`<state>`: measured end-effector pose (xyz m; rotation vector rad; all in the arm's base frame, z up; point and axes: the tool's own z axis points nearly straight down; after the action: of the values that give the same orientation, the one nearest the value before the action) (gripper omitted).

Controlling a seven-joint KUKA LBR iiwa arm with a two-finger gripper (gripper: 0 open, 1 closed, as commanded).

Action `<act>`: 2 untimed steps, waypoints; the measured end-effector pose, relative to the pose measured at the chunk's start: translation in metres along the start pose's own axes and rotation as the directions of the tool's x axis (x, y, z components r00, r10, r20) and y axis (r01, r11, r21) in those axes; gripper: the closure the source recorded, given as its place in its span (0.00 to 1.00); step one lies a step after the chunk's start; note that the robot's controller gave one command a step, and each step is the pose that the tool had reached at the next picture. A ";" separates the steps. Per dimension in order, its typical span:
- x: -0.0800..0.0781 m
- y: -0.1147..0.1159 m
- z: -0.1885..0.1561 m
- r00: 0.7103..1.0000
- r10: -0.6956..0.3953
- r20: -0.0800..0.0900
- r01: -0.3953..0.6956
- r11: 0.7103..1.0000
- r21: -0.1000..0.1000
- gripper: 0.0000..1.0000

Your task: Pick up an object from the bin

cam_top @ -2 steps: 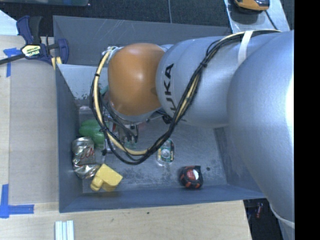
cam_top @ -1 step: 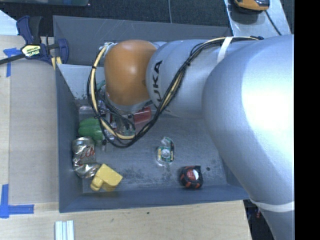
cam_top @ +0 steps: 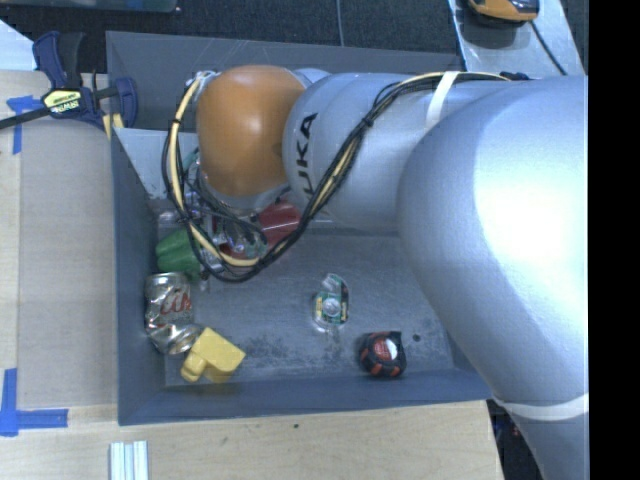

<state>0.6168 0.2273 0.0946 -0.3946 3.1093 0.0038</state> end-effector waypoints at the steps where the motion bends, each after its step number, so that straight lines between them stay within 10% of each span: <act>1: 0.006 -0.007 0.012 0.997 0.073 0.002 -0.073 0.997 0.001 0.00; 2: -0.013 0.012 0.024 0.973 -0.231 0.011 0.231 0.973 0.002 0.00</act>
Offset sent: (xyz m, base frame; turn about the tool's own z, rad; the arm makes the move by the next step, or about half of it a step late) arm 0.0087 0.0159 -0.0246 -0.2331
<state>0.6266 0.2426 0.0712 -0.7503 3.0311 0.0043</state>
